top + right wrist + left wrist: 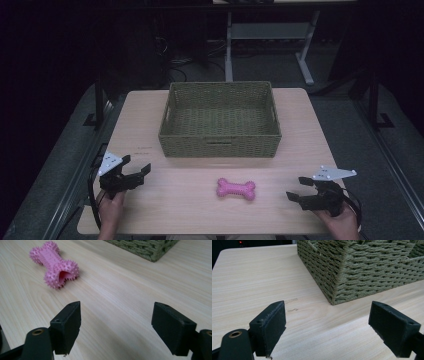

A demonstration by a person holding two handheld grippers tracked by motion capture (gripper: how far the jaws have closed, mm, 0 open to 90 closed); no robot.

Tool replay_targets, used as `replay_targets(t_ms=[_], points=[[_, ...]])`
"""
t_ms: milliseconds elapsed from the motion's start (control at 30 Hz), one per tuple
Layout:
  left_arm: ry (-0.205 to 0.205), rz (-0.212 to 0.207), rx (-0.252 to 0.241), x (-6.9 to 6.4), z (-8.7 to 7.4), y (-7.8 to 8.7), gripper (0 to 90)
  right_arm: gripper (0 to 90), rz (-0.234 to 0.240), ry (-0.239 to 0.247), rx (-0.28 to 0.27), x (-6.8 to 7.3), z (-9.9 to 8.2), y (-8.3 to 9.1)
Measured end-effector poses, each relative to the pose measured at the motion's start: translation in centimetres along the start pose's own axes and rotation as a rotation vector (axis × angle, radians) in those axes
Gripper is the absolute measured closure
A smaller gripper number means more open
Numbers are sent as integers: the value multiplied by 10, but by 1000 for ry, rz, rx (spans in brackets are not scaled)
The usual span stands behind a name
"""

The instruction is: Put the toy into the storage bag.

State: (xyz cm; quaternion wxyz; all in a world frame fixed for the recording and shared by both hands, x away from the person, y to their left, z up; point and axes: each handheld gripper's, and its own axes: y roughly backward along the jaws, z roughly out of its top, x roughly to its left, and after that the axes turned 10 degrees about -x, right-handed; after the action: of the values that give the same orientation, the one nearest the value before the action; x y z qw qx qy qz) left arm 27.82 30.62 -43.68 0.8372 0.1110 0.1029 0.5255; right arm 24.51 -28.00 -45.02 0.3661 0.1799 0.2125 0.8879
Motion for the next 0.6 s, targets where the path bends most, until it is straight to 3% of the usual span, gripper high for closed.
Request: replay_targets(t_ms=[167, 300, 600], points=[[2, -1, 4, -1, 0, -1, 139, 231, 21, 26, 20, 1, 9, -5], [-6, -6, 13, -3, -1, -3, 139, 231, 35, 11, 22, -3, 14, -9], [-8, -5, 9, -2, 0, -2, 139, 228, 63, 63, 49, 0, 39, -21]])
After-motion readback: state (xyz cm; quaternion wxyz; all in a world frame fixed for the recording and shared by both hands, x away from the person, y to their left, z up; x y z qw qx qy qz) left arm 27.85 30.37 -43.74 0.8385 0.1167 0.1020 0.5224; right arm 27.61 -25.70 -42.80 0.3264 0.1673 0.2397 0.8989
